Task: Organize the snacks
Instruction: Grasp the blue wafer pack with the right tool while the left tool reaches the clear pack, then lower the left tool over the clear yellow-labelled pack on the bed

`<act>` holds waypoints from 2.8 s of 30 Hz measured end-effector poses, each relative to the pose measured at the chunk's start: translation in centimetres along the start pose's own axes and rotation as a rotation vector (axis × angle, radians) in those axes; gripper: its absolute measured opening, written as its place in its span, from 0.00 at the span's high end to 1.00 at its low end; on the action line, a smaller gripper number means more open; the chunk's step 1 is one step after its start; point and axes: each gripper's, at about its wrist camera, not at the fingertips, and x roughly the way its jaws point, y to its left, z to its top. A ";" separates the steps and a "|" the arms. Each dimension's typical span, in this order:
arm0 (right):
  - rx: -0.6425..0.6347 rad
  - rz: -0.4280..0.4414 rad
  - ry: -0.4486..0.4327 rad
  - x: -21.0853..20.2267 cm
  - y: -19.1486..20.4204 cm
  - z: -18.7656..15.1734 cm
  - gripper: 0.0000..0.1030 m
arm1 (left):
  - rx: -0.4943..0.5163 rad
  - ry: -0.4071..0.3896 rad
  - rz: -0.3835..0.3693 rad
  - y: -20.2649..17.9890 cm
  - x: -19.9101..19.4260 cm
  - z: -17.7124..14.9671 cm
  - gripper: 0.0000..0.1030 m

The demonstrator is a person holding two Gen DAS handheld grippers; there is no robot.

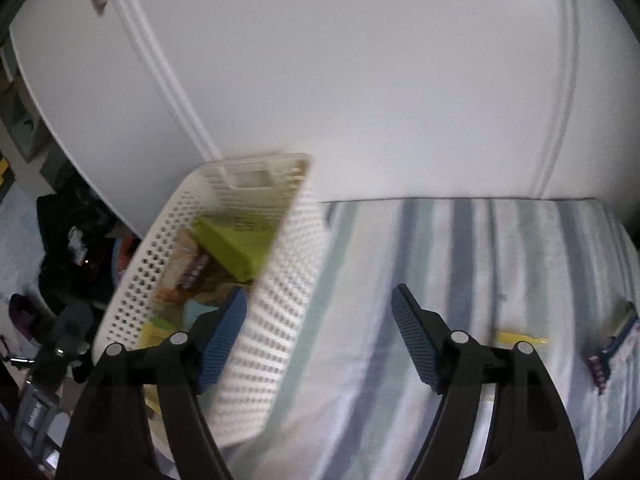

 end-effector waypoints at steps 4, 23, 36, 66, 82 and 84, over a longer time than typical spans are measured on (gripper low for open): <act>-0.015 -0.091 -0.016 -1.4 -3.1 -1.0 0.21 | 0.041 0.000 -0.021 -1.8 -0.3 -0.1 0.03; 0.419 -0.370 0.048 -5.5 -26.9 -6.8 0.21 | 0.216 0.003 -0.058 -8.3 -1.0 -1.4 0.03; 0.565 -0.377 0.072 -3.5 -32.3 -6.5 0.21 | 0.263 0.019 -0.069 -9.6 -0.7 -2.3 0.03; 0.318 -0.351 0.106 -1.2 -27.9 -6.2 0.54 | 0.422 0.184 -0.150 -16.1 2.1 -7.7 0.03; 0.294 -0.368 0.102 -1.1 -27.5 -6.3 0.53 | 0.526 0.467 -0.246 -27.1 9.6 -13.2 0.03; 0.292 -0.370 0.103 -1.1 -27.5 -6.3 0.53 | 0.537 0.497 -0.241 -27.9 10.5 -13.7 0.03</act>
